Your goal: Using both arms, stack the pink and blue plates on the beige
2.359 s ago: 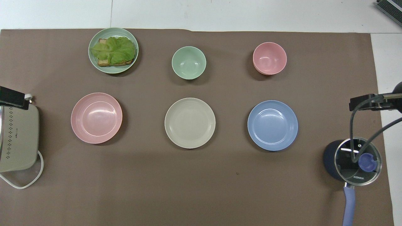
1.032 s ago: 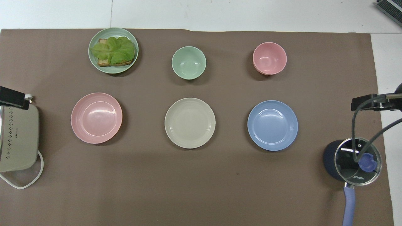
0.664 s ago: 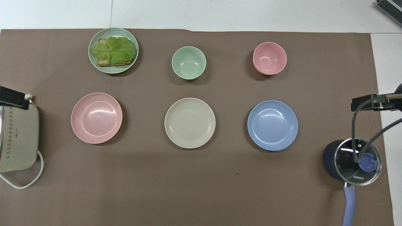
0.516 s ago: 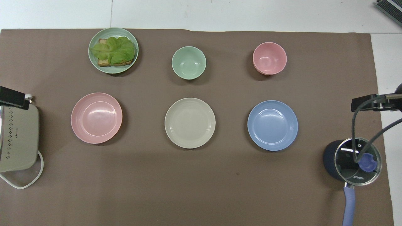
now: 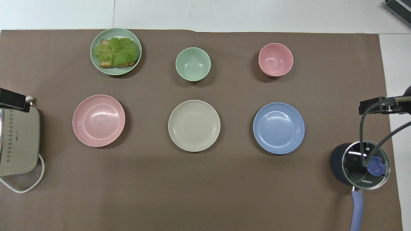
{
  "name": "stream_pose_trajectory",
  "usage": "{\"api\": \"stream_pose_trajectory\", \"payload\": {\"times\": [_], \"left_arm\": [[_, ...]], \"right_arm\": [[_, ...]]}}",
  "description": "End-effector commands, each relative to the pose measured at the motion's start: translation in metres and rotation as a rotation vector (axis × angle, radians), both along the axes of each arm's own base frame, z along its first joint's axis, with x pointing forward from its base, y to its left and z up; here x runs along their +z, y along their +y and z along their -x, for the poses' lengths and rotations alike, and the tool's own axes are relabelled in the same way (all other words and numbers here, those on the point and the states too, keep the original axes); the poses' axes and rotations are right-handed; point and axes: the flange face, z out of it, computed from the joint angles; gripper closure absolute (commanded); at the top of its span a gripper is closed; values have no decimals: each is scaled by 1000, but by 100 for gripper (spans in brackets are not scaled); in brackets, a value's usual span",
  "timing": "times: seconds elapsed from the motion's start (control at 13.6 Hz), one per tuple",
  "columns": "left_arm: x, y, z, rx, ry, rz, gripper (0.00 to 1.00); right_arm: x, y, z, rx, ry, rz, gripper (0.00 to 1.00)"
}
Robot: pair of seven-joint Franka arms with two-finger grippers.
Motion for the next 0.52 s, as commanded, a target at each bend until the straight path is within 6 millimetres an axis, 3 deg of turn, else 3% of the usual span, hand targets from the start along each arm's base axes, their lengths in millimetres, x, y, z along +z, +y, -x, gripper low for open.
{"api": "stream_pose_trajectory", "payload": {"times": [0.0, 0.44], "left_arm": [[-2, -2, 13, 9, 7, -14, 0], [-3, -1, 13, 7, 9, -13, 0]], "right_arm": [[3, -4, 3, 22, 7, -14, 0], [3, -6, 3, 25, 9, -14, 0]]}}
